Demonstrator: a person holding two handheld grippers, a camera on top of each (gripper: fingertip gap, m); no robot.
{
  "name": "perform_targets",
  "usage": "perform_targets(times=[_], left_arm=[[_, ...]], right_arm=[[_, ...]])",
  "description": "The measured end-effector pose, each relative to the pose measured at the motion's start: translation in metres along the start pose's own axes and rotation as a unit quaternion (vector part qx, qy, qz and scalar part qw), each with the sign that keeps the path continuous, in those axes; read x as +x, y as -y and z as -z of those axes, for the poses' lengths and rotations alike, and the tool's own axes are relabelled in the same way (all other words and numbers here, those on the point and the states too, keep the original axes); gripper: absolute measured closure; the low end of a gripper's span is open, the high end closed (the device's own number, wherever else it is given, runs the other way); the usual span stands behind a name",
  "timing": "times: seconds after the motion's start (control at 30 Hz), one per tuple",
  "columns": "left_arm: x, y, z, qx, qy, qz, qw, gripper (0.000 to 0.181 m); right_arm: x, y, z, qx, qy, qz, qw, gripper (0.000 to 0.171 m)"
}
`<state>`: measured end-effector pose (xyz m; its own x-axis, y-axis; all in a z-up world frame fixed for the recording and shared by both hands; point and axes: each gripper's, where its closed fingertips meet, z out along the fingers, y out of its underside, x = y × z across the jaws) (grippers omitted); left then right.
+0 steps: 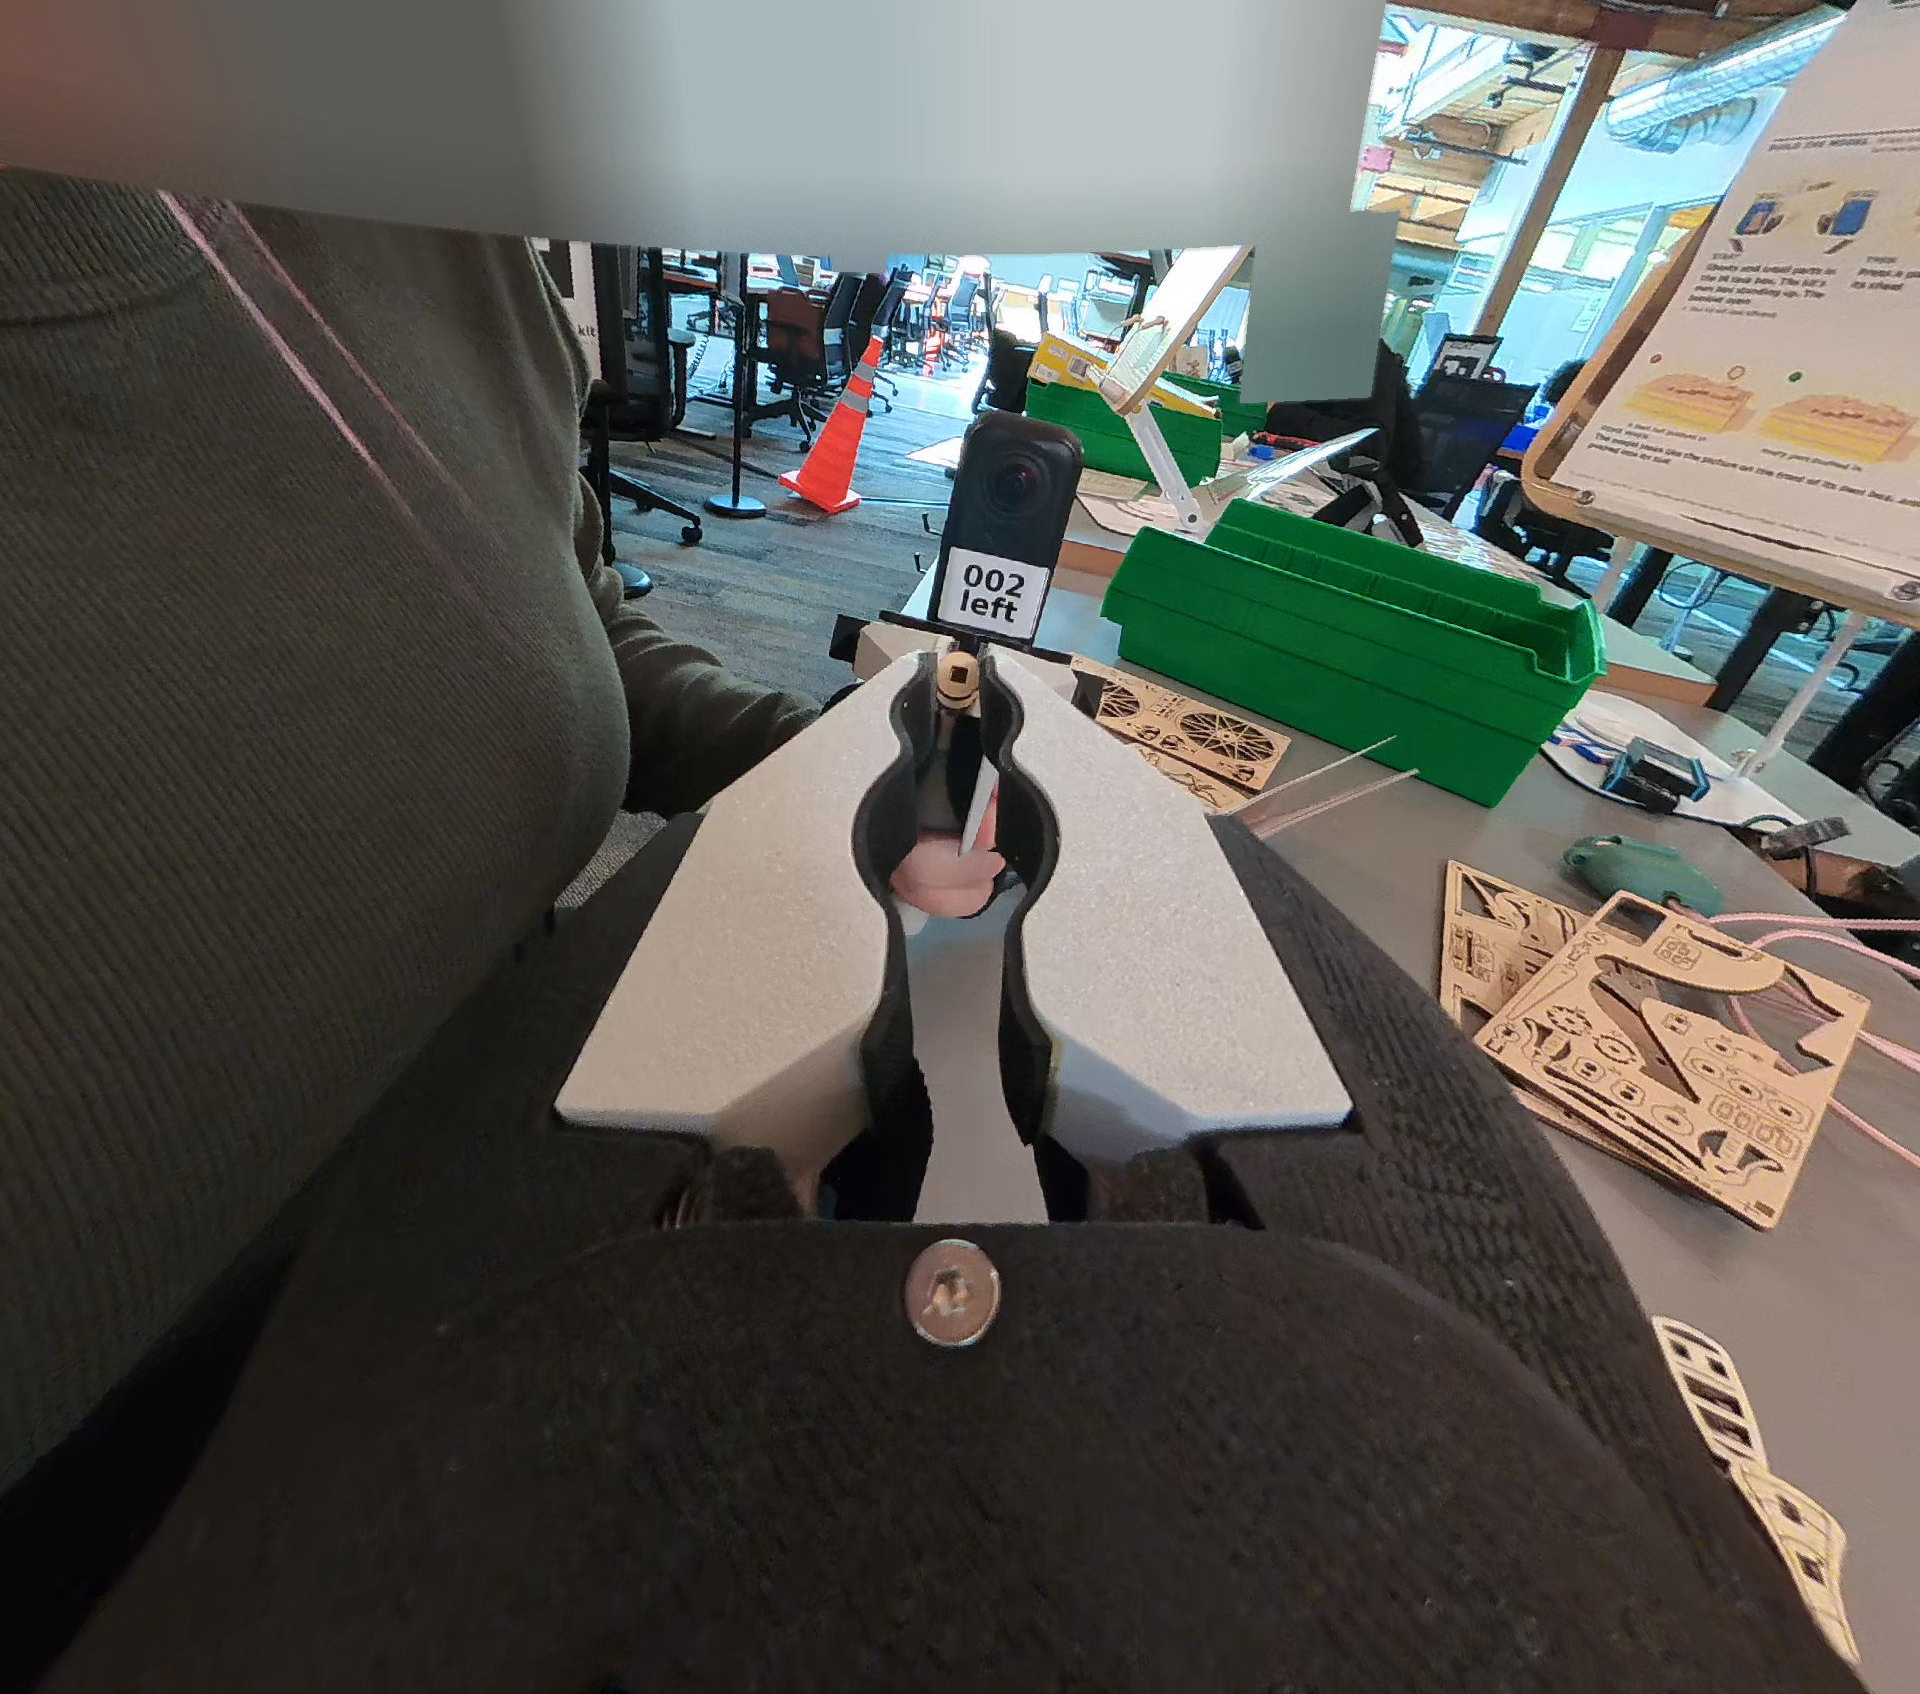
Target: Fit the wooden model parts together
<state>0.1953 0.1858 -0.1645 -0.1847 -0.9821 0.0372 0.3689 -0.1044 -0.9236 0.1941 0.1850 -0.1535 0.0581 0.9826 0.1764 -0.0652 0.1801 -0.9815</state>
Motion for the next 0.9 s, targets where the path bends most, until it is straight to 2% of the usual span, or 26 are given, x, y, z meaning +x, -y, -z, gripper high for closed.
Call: perform_targets(times=[0.57, 0.9], left_arm=[[-0.005, -0.008, 0.004, -0.010, 0.019, 0.034, 0.999, 0.181], [-0.018, -0.012, 0.007, 0.006, 0.044, 0.081, 0.996, 0.181]], right_arm=[[0.004, -0.010, 0.000, 0.027, 0.007, -0.048, 0.998, 0.165], [0.017, -0.016, 0.002, 0.124, -0.031, -0.166, 0.978, 0.165]])
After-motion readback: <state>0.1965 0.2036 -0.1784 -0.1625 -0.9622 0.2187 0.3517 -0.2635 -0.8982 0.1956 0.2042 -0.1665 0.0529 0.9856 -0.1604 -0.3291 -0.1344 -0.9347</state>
